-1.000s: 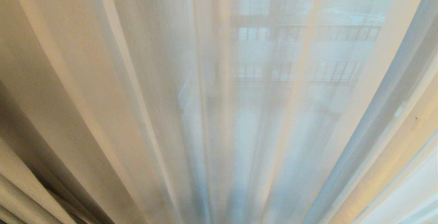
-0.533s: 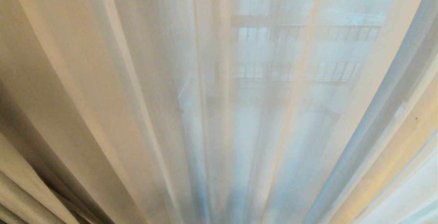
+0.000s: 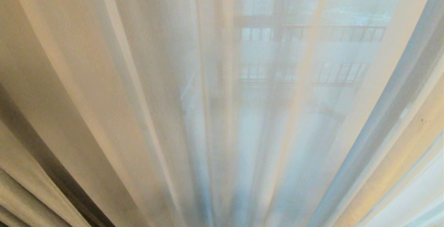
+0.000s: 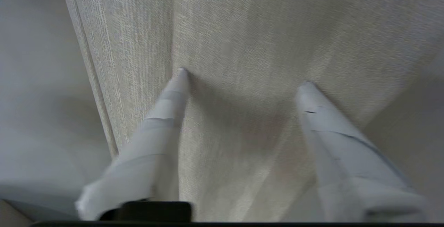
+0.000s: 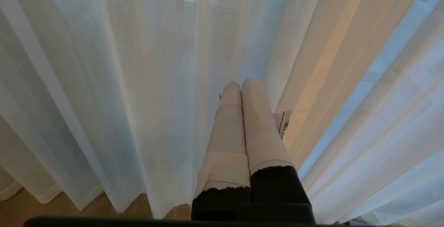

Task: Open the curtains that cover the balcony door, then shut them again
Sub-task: Close the outer curtains on both sides

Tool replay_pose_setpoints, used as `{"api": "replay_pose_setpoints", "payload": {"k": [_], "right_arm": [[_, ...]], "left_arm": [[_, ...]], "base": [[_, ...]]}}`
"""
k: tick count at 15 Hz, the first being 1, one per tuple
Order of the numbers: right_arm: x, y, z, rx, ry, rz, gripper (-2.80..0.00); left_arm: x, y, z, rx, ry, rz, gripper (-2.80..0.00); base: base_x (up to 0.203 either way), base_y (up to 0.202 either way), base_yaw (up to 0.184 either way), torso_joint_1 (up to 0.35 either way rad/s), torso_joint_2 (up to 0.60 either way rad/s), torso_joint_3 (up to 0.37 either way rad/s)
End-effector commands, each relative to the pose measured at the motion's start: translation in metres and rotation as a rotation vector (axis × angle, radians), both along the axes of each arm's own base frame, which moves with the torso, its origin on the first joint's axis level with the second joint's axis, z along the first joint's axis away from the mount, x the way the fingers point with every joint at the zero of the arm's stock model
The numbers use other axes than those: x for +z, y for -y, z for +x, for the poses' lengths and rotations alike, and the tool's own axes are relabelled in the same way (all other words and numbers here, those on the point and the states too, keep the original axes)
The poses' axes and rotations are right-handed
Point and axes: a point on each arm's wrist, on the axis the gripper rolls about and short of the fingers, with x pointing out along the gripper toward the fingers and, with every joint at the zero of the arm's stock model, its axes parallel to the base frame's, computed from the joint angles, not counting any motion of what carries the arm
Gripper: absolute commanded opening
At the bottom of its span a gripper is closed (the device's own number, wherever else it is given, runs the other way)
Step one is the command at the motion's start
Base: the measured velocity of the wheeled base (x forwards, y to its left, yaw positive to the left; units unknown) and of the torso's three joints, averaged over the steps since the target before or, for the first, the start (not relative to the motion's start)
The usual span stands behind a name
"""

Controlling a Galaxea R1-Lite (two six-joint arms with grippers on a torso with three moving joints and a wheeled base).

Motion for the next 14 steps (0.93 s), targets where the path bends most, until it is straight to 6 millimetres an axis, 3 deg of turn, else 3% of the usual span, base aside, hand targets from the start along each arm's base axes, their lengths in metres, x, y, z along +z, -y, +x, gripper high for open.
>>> {"api": "replay_pose_setpoints", "payload": {"k": [1,8,14], "right_arm": [[0.000,0.000,0.000,0.000,-0.001,-0.001,-2.80],[0.000,0.000,0.000,0.001,-0.001,-0.001,-2.80],[0.000,0.000,0.000,0.002,-0.001,-0.001,-2.80]], "left_arm": [[0.005,0.003,-0.002,0.002,0.007,0.007,0.00],[0.021,0.006,-0.018,0.098,0.009,0.040,0.00],[0.017,0.002,-0.022,0.083,-0.019,0.011,0.00]], "base": [[0.000,0.000,0.000,0.000,0.00,0.000],[0.000,0.000,0.000,0.000,0.00,0.000],[0.000,0.000,0.000,0.000,0.00,0.000]]}}
